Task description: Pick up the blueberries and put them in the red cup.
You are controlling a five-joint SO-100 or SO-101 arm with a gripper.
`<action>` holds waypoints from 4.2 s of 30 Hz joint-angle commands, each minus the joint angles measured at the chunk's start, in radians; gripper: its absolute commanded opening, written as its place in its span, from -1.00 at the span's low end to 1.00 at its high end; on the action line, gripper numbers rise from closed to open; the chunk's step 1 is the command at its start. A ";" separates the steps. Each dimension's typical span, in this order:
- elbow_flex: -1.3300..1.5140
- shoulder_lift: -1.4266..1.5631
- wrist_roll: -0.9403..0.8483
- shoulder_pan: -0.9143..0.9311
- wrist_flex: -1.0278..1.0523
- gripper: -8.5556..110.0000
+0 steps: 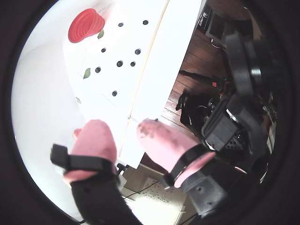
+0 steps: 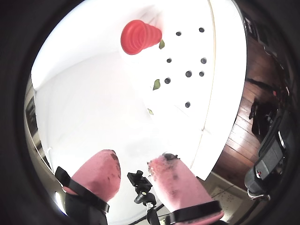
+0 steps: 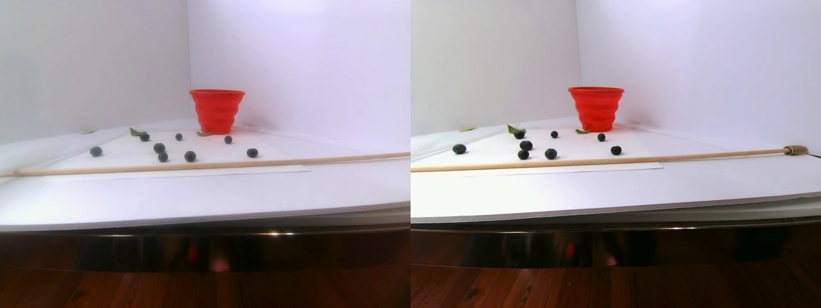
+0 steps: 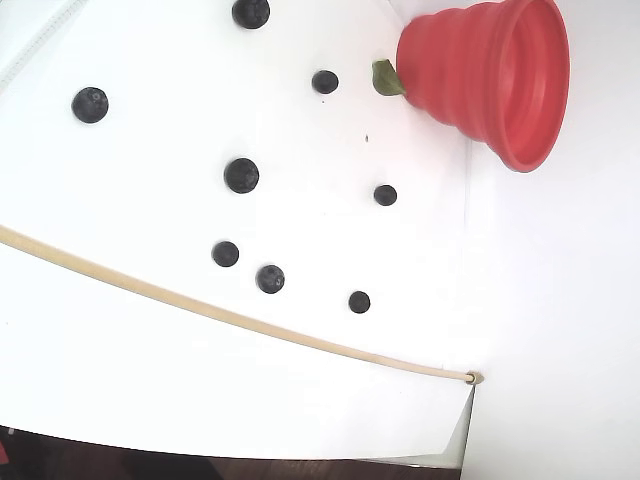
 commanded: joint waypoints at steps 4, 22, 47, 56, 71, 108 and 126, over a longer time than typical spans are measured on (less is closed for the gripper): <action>-0.025 -0.020 -0.018 0.078 -0.017 -0.67; -0.299 -0.241 -0.143 0.097 -0.086 -0.68; -0.012 -0.350 -0.666 0.109 -0.219 -0.65; 0.029 -0.396 -0.816 0.121 -0.273 -0.63; 0.187 -0.442 -1.043 0.061 -0.449 -0.62; 0.494 -0.598 -1.355 0.037 -0.868 -0.59; 0.526 -0.798 -1.385 0.005 -1.062 -0.57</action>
